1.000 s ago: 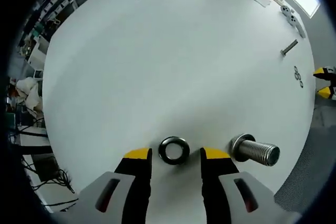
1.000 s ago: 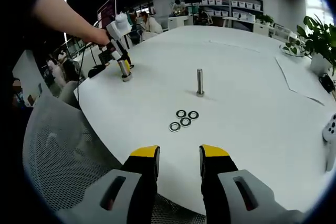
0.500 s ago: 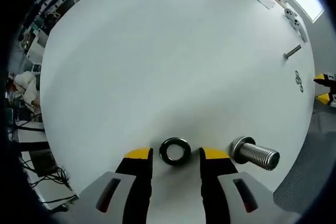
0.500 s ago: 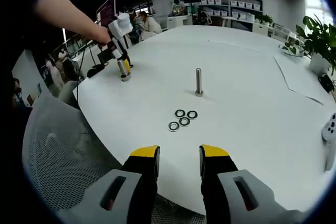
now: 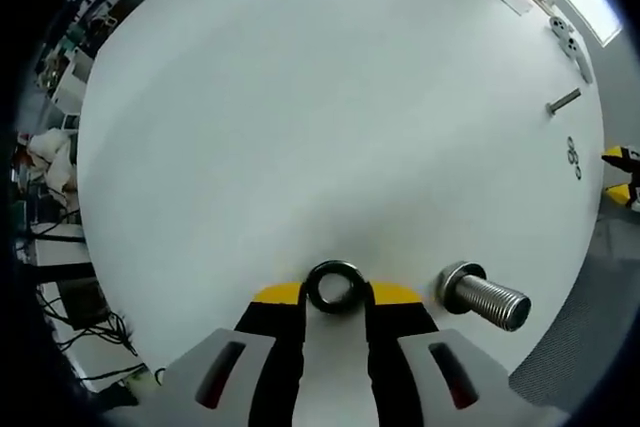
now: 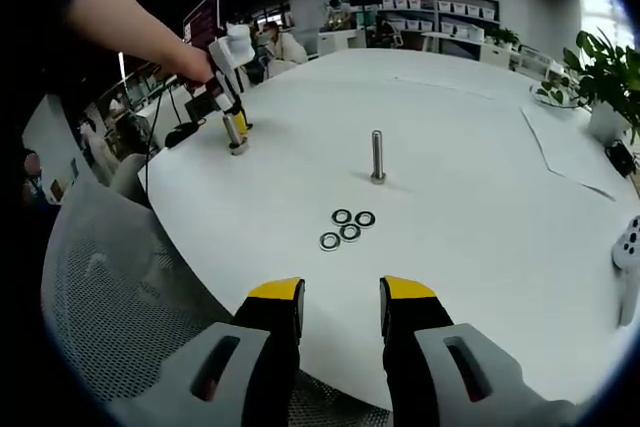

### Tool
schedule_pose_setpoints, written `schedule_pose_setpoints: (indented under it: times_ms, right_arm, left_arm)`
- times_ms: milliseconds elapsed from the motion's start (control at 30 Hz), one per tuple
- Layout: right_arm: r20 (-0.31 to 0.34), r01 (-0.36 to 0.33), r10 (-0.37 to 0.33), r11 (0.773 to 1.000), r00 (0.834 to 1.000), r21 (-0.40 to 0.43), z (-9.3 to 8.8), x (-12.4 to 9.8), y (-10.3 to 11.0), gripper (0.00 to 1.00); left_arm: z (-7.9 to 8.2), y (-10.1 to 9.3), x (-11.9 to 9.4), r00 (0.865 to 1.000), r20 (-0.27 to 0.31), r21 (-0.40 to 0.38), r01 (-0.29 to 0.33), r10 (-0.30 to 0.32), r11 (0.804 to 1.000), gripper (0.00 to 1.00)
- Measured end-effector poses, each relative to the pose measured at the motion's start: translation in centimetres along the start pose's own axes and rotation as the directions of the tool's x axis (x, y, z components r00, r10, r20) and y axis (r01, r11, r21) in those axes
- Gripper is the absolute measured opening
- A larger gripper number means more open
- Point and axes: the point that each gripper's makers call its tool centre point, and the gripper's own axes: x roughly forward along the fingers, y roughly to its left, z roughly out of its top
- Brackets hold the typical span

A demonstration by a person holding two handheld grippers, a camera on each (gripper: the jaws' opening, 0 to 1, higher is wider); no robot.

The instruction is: Place the washer onto the threaded stud by aligning its center hole with the stud, sliding it down to the base, and recovering from edge contact or off-axis alignment until the washer reaches the visible bottom stop.

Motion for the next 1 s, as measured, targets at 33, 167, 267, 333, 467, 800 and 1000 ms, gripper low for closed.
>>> schedule_pose_setpoints:
  times_ms: [33,167,267,333,467,800,1000]
  right_arm:
    - [0.000,0.000,0.000,1.000,1.000,0.000,0.0,0.0,0.0,0.33]
    - [0.003,0.001,-0.001,1.000,1.000,0.007,0.0,0.0,-0.1,0.33]
    - [0.002,-0.003,0.003,1.000,1.000,-0.002,0.0,0.0,0.0,0.33]
    - [0.001,-0.003,0.003,1.000,1.000,-0.003,0.0,0.1,0.0,0.33]
    - [0.003,-0.003,0.003,1.000,1.000,0.000,0.0,0.0,0.1,0.33]
    - [0.006,-0.010,0.010,1.000,1.000,0.001,0.1,0.0,0.1,0.33]
    - [0.010,-0.019,0.019,1.000,1.000,0.001,0.2,0.1,0.3,0.33]
  left_arm:
    - [-0.1,0.0,0.0,1.000,0.002,-0.001,0.002,-0.002,1.000,0.20]
    - [-0.7,-0.3,-0.2,1.000,0.012,-0.006,0.010,-0.010,1.000,0.20]
    - [-1.4,-0.8,-0.3,1.000,-0.019,0.015,0.016,-0.015,1.000,0.20]
    - [-1.6,-1.0,-0.2,0.999,-0.029,0.023,0.017,-0.017,1.000,0.19]
    - [-1.9,-1.1,-0.4,0.999,-0.031,0.009,0.015,-0.015,1.000,0.19]
    - [-3.3,-2.6,-0.5,0.998,-0.057,0.032,0.017,-0.015,0.999,0.19]
    - [-4.3,-3.4,-0.6,0.998,-0.062,0.055,0.021,-0.018,0.998,0.19]
